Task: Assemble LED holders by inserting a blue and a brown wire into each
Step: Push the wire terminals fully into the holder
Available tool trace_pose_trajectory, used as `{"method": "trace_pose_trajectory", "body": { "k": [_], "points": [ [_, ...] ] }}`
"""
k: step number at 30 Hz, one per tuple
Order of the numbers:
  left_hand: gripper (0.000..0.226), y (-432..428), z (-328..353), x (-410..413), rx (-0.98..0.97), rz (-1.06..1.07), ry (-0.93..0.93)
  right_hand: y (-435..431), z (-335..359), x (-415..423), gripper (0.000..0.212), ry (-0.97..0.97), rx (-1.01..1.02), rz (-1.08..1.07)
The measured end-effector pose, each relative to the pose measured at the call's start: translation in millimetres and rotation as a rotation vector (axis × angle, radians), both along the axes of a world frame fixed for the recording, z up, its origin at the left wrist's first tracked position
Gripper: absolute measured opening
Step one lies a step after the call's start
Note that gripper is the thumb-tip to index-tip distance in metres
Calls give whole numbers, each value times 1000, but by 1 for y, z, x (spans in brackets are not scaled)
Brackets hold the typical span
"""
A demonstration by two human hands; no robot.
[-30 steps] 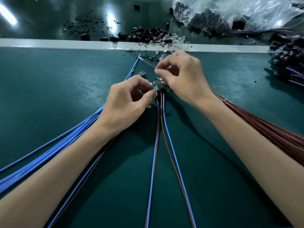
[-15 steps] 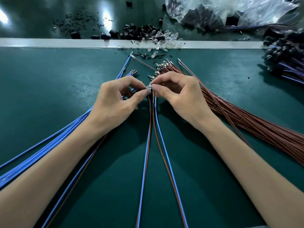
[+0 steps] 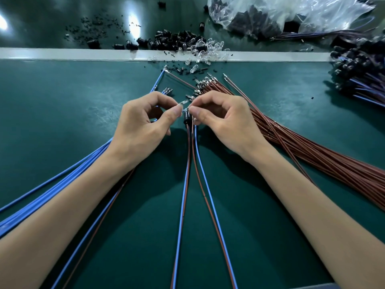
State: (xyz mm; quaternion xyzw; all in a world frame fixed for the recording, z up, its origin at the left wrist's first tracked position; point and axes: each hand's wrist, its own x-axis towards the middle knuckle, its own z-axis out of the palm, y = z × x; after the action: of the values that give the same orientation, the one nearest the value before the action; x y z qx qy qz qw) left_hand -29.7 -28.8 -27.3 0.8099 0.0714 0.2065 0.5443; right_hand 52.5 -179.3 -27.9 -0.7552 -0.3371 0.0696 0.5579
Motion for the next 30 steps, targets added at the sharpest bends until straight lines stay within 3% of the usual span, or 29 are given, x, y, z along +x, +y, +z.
{"method": "trace_pose_trajectory", "body": {
  "k": [17, 30],
  "points": [
    [16, -1, -1, -3, 77, -41, -5, 1, -1, -3, 8, -57, 10, -30],
    [12, -1, -1, -3, 98, -26, -6, -2, 5, -2, 13, 44, -27, -12]
  ]
}}
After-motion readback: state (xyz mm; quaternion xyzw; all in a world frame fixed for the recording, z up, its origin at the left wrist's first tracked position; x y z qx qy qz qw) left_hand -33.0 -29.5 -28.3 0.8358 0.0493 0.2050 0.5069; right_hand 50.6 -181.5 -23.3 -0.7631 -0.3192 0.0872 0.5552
